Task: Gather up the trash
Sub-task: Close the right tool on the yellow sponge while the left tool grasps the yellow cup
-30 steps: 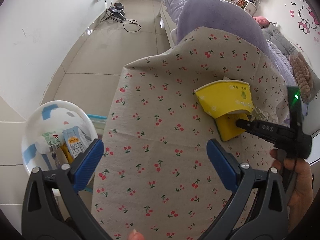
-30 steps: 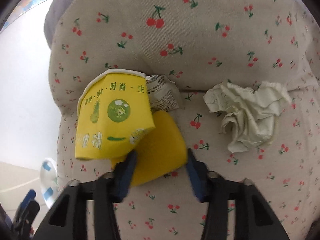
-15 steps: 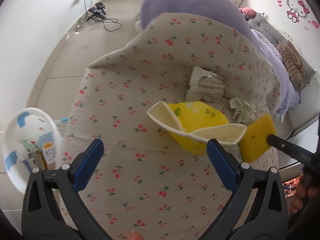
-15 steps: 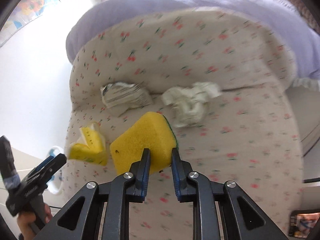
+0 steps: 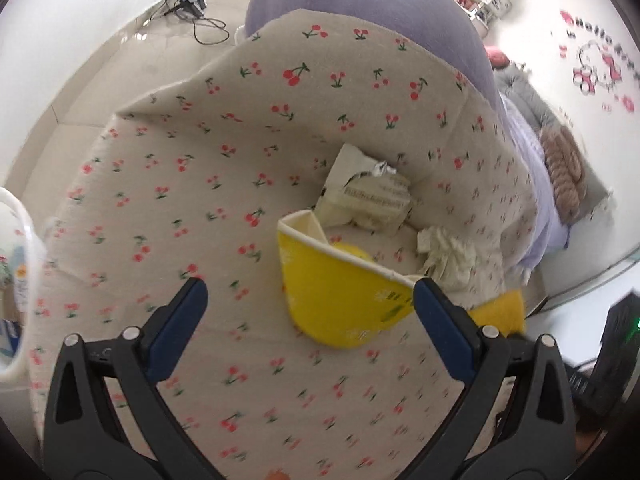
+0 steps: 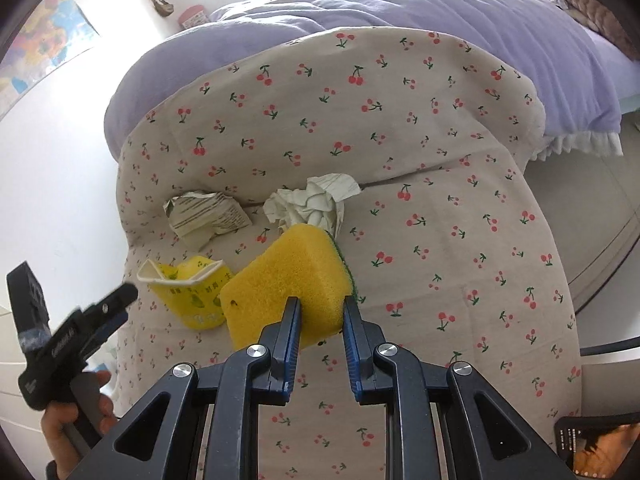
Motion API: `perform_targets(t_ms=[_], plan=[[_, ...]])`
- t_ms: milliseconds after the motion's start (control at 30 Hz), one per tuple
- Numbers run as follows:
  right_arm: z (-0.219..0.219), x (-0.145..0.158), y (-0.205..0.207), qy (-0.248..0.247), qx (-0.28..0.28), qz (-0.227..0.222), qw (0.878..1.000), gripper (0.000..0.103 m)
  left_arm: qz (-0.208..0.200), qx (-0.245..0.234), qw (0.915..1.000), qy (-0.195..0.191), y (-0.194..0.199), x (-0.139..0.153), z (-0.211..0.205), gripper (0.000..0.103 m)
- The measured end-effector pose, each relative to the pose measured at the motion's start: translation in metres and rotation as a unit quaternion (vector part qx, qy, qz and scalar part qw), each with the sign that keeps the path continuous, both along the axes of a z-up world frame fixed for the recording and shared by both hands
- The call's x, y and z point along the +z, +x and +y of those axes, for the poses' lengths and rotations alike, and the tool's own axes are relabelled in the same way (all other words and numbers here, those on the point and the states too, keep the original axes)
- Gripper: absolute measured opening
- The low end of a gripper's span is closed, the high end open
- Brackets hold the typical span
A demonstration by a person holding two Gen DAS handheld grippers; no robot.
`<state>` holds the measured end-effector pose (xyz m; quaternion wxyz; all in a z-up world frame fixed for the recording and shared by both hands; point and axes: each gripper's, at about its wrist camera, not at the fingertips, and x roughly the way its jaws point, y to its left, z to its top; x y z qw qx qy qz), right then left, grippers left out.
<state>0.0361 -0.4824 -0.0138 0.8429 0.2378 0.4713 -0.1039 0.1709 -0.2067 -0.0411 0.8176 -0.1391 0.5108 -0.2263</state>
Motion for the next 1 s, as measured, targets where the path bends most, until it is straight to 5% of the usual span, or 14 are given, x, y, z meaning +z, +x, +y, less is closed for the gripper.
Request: perform_targets(t_ms=[267, 367, 433, 500, 1000], plan=[[0.006, -0.002, 0.008, -0.003, 0.008, 0.000, 1.000, 0.021, 0.022, 0.012, 0.9983, -0.053, 0.013, -0.015, -0.011, 0.089], [0.008, -0.002, 0.010, -0.004, 0.011, 0.001, 1.000, 0.021, 0.028, 0.001, 0.9984, -0.049, 0.013, -0.019, -0.013, 0.070], [0.009, -0.002, 0.010, -0.005, 0.012, 0.001, 1.000, 0.021, 0.036, -0.012, 0.9984, -0.041, 0.012, -0.021, -0.012, 0.043], [0.010, -0.001, 0.009, -0.007, 0.011, 0.001, 1.000, 0.021, 0.042, -0.026, 0.9981, -0.037, 0.008, -0.021, -0.009, 0.032], [0.039, 0.026, 0.006, -0.030, 0.026, -0.033, 0.999, 0.021, -0.042, -0.037, 0.9982, -0.024, -0.020, 0.028, 0.033, 0.027]])
